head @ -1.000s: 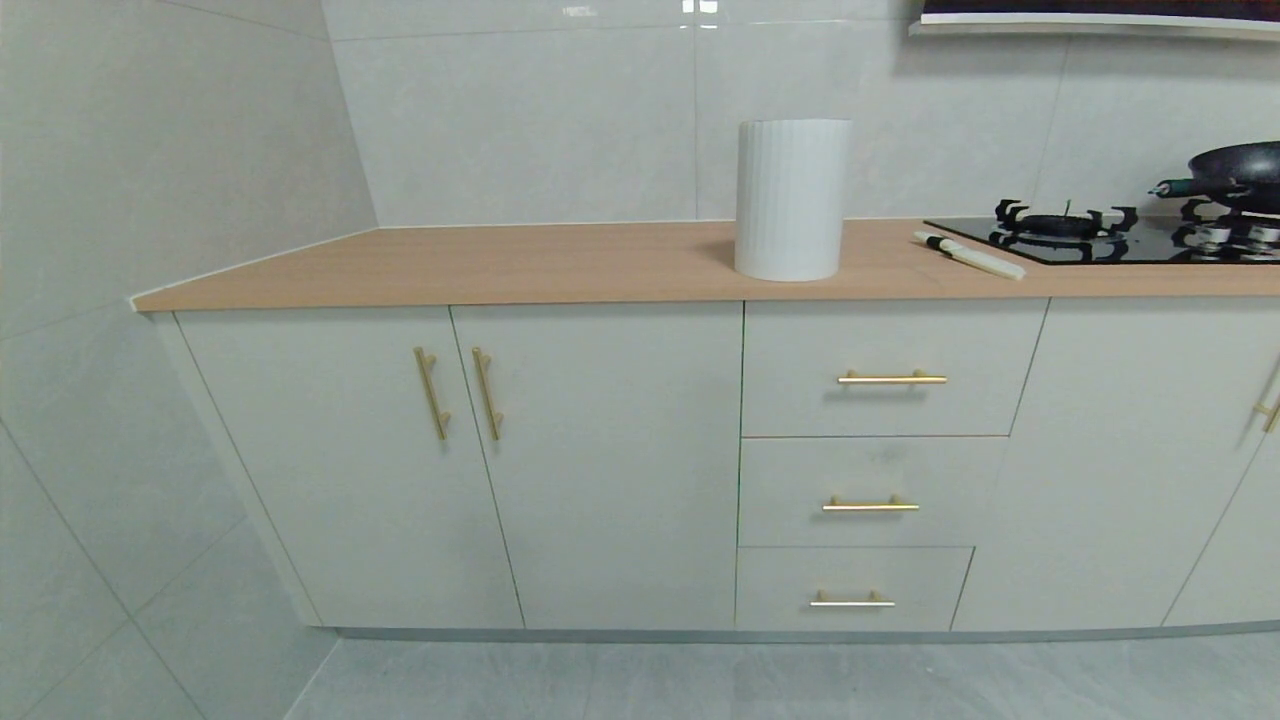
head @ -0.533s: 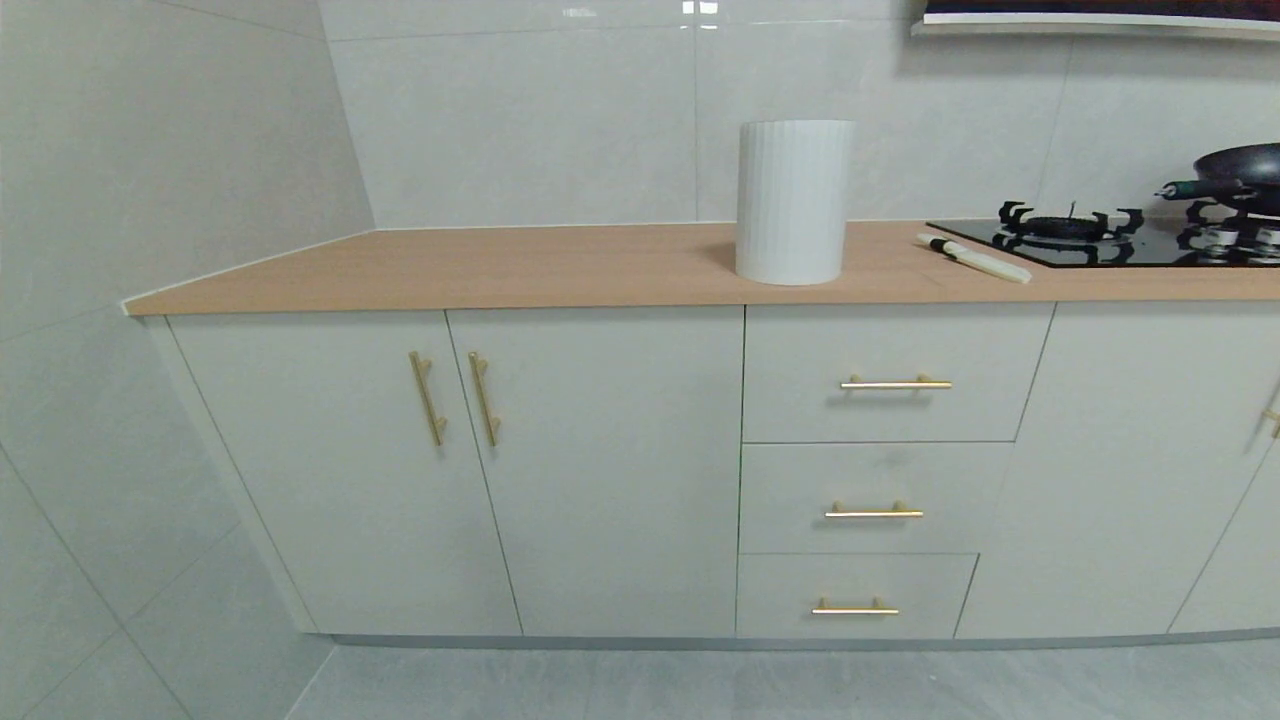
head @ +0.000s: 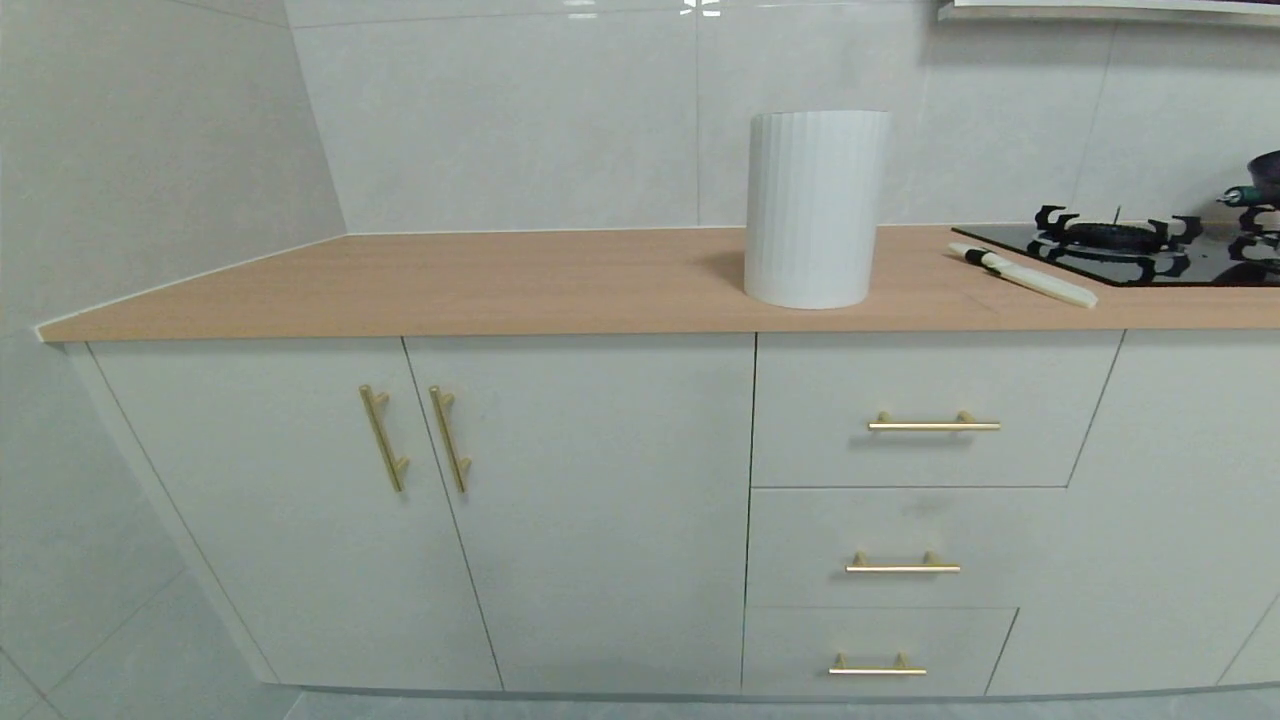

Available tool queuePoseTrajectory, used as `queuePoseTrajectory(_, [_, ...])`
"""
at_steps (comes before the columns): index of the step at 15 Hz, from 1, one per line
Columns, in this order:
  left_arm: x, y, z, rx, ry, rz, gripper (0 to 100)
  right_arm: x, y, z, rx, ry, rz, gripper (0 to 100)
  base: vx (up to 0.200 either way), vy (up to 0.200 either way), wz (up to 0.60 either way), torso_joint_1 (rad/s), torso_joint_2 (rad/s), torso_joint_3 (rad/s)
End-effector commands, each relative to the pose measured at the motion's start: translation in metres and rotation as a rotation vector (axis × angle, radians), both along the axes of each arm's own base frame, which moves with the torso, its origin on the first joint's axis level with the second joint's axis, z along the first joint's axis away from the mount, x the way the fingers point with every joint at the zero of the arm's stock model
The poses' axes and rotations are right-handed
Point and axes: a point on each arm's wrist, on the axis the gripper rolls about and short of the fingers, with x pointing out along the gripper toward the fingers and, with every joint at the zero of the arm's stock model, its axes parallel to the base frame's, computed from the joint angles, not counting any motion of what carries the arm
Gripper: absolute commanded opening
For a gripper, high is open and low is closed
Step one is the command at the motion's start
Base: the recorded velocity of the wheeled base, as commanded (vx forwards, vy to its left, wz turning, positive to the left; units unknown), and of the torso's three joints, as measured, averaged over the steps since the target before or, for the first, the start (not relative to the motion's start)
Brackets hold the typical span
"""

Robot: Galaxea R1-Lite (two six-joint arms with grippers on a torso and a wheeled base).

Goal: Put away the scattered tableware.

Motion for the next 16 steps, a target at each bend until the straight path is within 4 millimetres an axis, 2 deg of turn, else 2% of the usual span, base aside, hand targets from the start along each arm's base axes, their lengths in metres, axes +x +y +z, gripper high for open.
queuePoseTrajectory(1, [0.0, 0.0, 0.0, 0.0, 0.001, 0.0, 100, 0.0001, 0.0, 0.0, 0.0, 0.002, 0.001, 100, 0.2, 0.0, 0.0, -0.002, 0.0, 0.002])
queuePoseTrajectory(8, [0.0, 0.0, 0.0, 0.0, 0.001, 0.0, 100, 0.0001, 0.0, 0.0, 0.0, 0.002, -0.001, 100, 0.2, 0.0, 0.0, 0.004, 0.0, 0.001])
queuePoseTrajectory(14, [0.0, 0.0, 0.0, -0.002, 0.001, 0.0, 100, 0.0001, 0.0, 0.0, 0.001, 0.002, 0.001, 100, 0.0, 0.0, 0.0, 0.0, 0.0, 0.0])
queuePoseTrajectory(16, [0.0, 0.0, 0.0, -0.002, 0.001, 0.0, 100, 0.0001, 0.0, 0.0002, 0.001, 0.0, -0.001, 100, 0.0, 0.0, -0.6, 0.0, 0.0, 0.0])
